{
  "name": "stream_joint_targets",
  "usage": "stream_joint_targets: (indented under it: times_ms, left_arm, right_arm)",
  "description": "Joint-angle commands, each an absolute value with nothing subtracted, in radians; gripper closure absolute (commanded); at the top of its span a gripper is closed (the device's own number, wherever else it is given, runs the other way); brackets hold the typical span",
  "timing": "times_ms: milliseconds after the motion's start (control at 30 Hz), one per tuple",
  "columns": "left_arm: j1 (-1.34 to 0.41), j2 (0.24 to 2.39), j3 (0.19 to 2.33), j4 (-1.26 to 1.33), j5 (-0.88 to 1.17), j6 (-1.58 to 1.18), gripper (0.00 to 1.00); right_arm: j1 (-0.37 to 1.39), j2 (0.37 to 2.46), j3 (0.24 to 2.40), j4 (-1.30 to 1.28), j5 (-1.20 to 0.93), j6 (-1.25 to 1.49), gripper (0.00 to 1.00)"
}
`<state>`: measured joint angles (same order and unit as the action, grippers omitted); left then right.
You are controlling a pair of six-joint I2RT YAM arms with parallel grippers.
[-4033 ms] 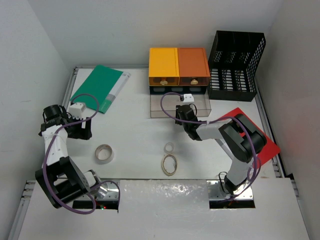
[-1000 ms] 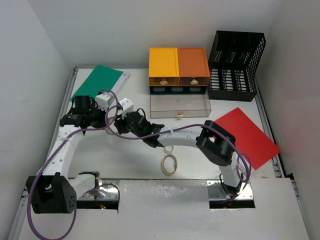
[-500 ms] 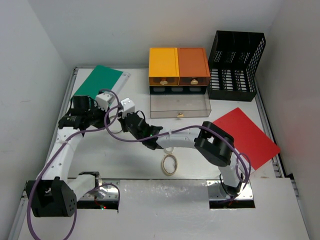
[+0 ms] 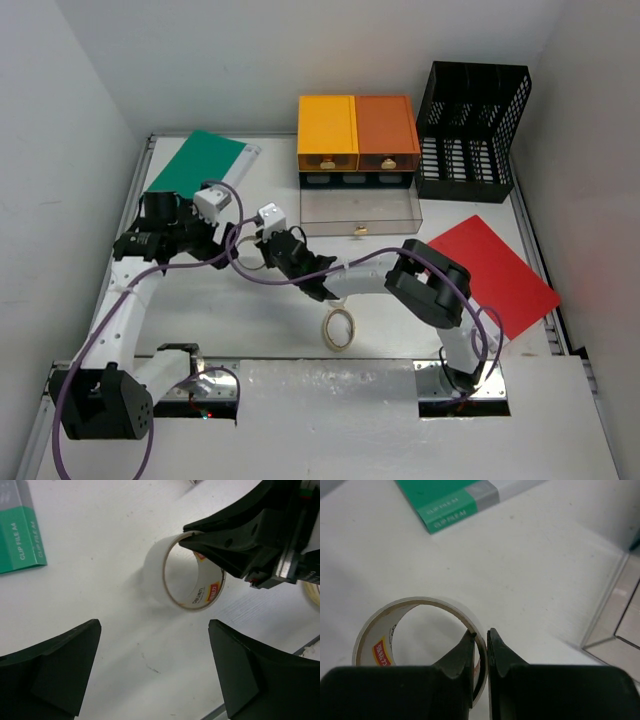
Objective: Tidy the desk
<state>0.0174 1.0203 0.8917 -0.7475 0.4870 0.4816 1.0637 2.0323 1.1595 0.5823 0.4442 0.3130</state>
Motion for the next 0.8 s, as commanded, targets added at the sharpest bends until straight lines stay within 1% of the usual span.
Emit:
stream_joint_targets:
  times_ms: [0,33,167,333,567,667,700,767]
  left_arm:
    - [0.009,1.017,0.962,-0.698,0.496,0.45,0.12]
    - [0.009,1.022,0.968,-0.698,0.488,0.439,0.08]
    - [0.009,1.019,1.017,-0.693,0.414,0.399,0.01]
    - [0.021,0.997,1.063,-0.687,0.382,0.376,0.0]
    - [0.069,1.005,1.046,-0.661,0.348,0.373,0.01]
    - [0.074,1.015,1.019,-0.644,0.342,0.365,0.0]
    - [0.074,1.022,1.011,-0.64,0.342,0.365,0.0]
    - [0.074,1.031,0.991,-0.629,0.338,0.365,0.0]
  right_arm:
    - [1.042,2.003,1.131,0.611,0.436,0.327,1.0]
    - [1.037,1.999,1.12,0.598,0.433,0.336,1.0]
    - [0.994,1.939,1.059,0.607,0.404,0.351,1.0]
    - [0.919,1.873,1.032,0.641,0.229,0.379,1.0]
    - [0.799,1.775,1.048,0.571,0.164,0.347,1.0]
    - [0.759,1.77,1.129,0.413,0.213,0.255,1.0]
    - [0.74,1.773,1.144,0.338,0.259,0.215,1.0]
    - [0.727,1.793,1.192,0.275,0.329,0.152,1.0]
